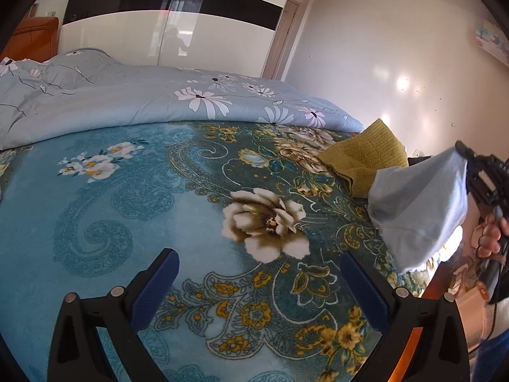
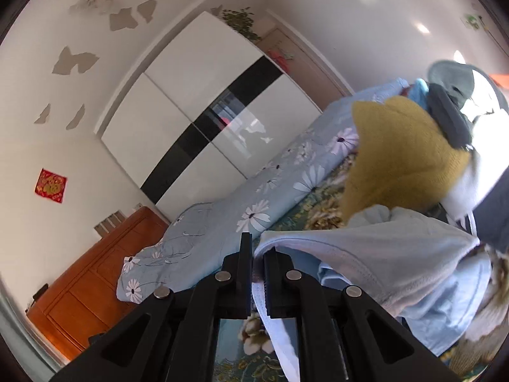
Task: Fold clothes
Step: 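Lift the light blue sweatshirt out of the pile with the right tool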
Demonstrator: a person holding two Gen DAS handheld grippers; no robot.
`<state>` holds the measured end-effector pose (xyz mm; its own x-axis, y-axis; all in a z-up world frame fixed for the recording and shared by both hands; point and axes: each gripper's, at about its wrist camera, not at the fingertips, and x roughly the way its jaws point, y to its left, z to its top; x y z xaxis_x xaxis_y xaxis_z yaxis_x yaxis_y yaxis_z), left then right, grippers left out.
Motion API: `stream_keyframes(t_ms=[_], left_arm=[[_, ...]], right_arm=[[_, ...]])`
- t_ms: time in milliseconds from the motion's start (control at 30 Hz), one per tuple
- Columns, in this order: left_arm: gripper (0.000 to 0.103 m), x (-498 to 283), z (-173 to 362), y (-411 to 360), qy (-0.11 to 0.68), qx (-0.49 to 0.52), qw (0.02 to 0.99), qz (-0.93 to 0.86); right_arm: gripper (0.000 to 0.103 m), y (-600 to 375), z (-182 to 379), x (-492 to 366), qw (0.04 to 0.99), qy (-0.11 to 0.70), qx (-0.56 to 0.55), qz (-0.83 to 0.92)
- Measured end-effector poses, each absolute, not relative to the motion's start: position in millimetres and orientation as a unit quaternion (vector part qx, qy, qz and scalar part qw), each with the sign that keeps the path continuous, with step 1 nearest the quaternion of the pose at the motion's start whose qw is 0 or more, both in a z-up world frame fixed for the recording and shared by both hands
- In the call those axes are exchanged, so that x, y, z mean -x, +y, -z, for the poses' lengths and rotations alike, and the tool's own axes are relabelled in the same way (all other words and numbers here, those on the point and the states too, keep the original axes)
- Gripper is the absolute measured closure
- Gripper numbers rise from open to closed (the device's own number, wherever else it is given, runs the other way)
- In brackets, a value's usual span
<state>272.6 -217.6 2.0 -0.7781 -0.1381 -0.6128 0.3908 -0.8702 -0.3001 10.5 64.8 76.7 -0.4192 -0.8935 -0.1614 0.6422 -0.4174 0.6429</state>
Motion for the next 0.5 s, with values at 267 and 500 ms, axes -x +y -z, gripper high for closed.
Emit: stream_keyframes(t_ms=[267, 500], left_arm=[[0.0, -336, -25, -248, 0.228, -0.248, 0.171, 0.926], [0.0, -418, -46, -294, 0.236, -0.199, 0.229, 0.923]], right_arm=[[0.097, -15, -208, -80, 0.572, -0.201, -0.161, 0.779], [0.097, -109, -293, -163, 0.635, -0.141, -0.103, 0.752]])
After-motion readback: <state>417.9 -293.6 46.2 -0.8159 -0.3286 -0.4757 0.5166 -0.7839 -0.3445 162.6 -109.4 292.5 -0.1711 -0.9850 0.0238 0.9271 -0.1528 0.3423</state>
